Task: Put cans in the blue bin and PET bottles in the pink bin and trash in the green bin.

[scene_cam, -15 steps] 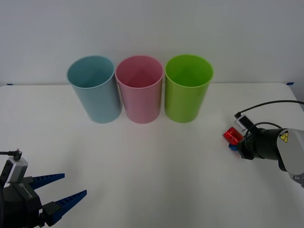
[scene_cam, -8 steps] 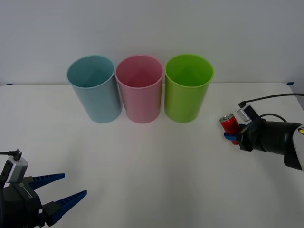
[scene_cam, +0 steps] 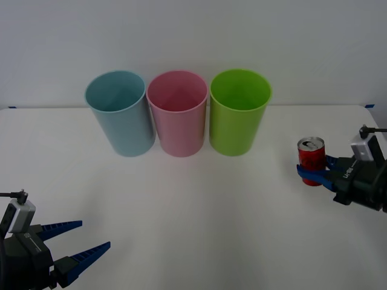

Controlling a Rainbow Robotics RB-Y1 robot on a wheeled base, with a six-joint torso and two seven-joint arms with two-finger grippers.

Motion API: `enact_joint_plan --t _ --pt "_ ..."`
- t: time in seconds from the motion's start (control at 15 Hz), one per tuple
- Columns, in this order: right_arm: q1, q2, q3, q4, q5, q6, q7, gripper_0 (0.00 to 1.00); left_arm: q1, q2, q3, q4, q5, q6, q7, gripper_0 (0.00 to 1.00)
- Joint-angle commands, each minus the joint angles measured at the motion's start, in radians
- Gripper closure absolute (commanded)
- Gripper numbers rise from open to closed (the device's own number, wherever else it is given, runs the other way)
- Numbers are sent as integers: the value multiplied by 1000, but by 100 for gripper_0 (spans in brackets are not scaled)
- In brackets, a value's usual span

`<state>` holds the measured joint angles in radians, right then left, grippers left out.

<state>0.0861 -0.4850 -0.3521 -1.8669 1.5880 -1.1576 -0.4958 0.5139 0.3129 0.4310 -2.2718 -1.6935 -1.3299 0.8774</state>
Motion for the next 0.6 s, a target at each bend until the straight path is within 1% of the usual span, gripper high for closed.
enact_joint_plan --t 0.07,0.13,0.2,0.33,0.4,0.47,0.53,0.6 --pt "55 3 -67 2 -175 -63 57 100 0 0 0 0 0 0 0 0" --pt "72 5 -70 0 -238 -79 66 100 0 0 0 0 0 0 0 0" --pt "96 11 -67 0 -327 -83 122 100 0 0 0 0 0 0 0 0" --pt "101 23 -44 -5 -425 -90 180 100 0 0 0 0 0 0 0 0" --pt "95 33 -30 -34 -451 -85 181 100 0 0 0 0 0 0 0 0" --pt "87 56 -30 -71 -453 -77 175 100 0 0 0 0 0 0 0 0" --pt "78 75 -28 -112 -448 -56 168 100 0 0 0 0 0 0 0 0" --pt "63 97 -24 -172 -413 -17 154 100 0 0 0 0 0 0 0 0"
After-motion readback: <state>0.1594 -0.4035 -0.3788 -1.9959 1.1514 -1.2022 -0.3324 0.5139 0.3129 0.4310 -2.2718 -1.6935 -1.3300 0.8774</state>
